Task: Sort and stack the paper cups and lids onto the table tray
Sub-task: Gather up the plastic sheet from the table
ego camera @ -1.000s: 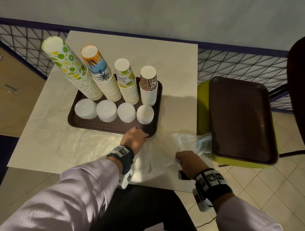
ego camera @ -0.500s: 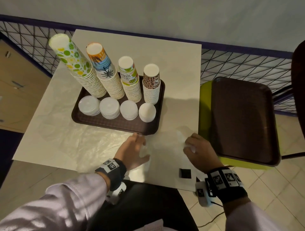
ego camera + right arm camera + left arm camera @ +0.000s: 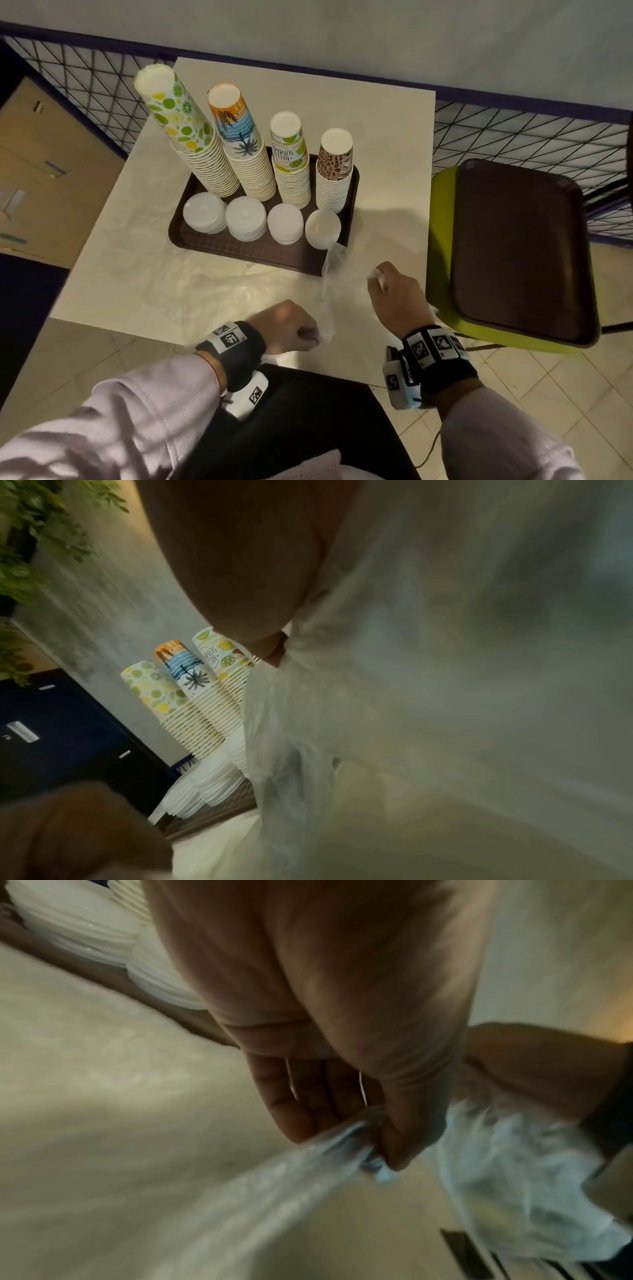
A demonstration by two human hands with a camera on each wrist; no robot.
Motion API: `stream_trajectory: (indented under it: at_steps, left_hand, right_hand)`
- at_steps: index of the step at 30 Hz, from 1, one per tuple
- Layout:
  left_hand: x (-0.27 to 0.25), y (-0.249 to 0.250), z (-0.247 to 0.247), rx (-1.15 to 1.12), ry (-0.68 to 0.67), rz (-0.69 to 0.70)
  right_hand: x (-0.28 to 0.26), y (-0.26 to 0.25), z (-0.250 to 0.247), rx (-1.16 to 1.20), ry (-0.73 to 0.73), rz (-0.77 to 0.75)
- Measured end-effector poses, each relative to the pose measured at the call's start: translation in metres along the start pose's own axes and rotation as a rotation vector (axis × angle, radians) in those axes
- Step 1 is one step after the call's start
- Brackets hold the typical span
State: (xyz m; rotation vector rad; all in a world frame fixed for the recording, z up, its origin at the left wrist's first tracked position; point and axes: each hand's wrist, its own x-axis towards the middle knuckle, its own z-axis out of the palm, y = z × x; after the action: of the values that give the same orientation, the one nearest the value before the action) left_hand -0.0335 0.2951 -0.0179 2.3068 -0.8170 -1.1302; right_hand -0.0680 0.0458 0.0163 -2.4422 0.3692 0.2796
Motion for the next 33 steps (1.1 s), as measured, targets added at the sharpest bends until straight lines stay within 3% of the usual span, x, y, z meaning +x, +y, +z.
stream_trajectory:
  at_steps: [6,10,12,15,17,19,22,25,30,32,33]
  left_hand:
    - [-0.017,0.043,-0.047,-0.028,0.034,0.170]
    - [-0.022,0.056,-0.072,-0.158,0.262,0.282]
    - [-0.022,0.059,-0.085,-0.286,0.476,0.213]
    - [-0.022,0.062,-0.105,-0.338,0.751,-0.042]
    - [-0.020,0.060,-0.114,-0.413,0.884,-0.197]
    - [-0.018,0.061,-0.119,-0.494,0.975,-0.244]
    - [-0.019,0.085,-0.120,-0.707,0.939,-0.076]
    - [-0.018,0.118,-0.114,-1.039,0.743,-0.013]
    - [-0.011,0.127,-0.105,-1.086,0.611,0.018]
    - [-0.016,0.125,-0.106,-1.186,0.518,0.077]
    - [-0.017,0.122,-0.107,-1.136,0.557,0.113]
  right_hand:
    - [0.005,-0.021,-0.008,0.032,0.020,-0.042]
    - [0.012,-0.041,-0.026,0.148,0.123,-0.098]
    - [0.014,-0.049,-0.035,0.228,0.188,-0.088]
    - [0.011,-0.055,-0.052,0.287,0.350,-0.056]
    - [0.005,-0.056,-0.062,0.273,0.471,-0.084]
    - [-0.003,-0.061,-0.067,0.259,0.544,-0.147]
    - [-0.016,-0.076,-0.055,0.280,0.450,-0.263]
    - [-0.024,-0.091,-0.036,0.331,0.240,-0.308]
    - [-0.022,-0.095,-0.034,0.536,-0.011,-0.342]
    - [-0.014,-0.088,-0.039,0.386,0.015,-0.345]
    - [-0.011,-0.084,-0.042,0.312,0.074,-0.359]
